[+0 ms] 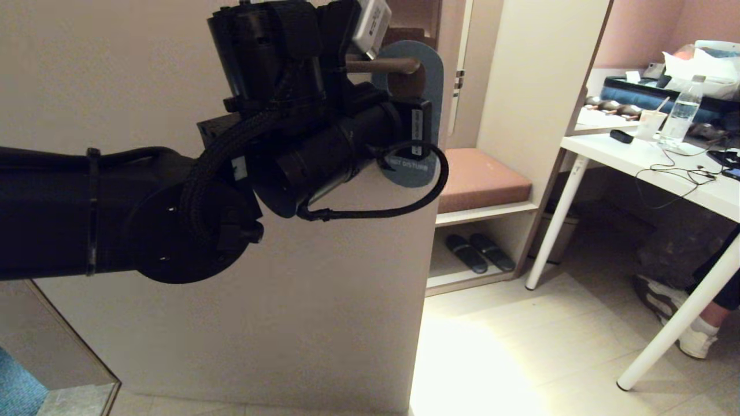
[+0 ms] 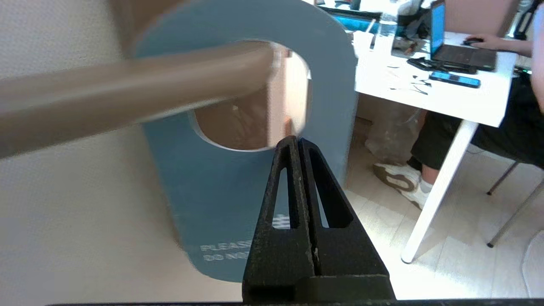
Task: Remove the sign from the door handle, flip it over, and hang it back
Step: Hang the sign back with the other side facing out
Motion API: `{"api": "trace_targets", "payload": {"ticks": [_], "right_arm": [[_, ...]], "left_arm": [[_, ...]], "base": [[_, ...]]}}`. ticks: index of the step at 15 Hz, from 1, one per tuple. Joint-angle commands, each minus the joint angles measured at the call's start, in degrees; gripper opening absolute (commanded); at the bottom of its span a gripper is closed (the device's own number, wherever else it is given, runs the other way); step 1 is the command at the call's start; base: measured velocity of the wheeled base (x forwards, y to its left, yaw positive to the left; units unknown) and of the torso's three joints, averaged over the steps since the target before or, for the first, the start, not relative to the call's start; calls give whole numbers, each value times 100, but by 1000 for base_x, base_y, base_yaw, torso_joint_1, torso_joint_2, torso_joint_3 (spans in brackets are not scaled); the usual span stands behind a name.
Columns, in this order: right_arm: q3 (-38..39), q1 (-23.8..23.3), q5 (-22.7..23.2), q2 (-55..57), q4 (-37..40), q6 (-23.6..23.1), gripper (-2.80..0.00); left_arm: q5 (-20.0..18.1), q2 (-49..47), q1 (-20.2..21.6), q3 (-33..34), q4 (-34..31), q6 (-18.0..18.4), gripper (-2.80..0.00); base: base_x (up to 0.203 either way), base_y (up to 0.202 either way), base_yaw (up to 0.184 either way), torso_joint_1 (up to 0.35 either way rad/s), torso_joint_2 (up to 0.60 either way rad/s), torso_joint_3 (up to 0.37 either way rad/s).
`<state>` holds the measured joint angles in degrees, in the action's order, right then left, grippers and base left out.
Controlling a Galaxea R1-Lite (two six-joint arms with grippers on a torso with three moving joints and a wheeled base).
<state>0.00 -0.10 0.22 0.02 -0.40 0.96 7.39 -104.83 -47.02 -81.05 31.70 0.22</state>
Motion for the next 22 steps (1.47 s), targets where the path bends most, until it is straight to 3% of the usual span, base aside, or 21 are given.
{"api": "trace_targets", "payload": {"ticks": [1,15,22], "right_arm": [[0,1,4,-2,-3,0,-280],[0,1,4,-2,-3,0,-280],[0,1,4,-2,-3,0,-280]], "left_arm": [[8,-82,-27,-51,21,5,-280],[60,-322,-44,-298,38,-22,-280],[149,229,-41,244,38,3,-280]], "base": [[0,0,0,0,0,0],[0,0,0,0,0,0],[0,0,0,0,0,0]]}}
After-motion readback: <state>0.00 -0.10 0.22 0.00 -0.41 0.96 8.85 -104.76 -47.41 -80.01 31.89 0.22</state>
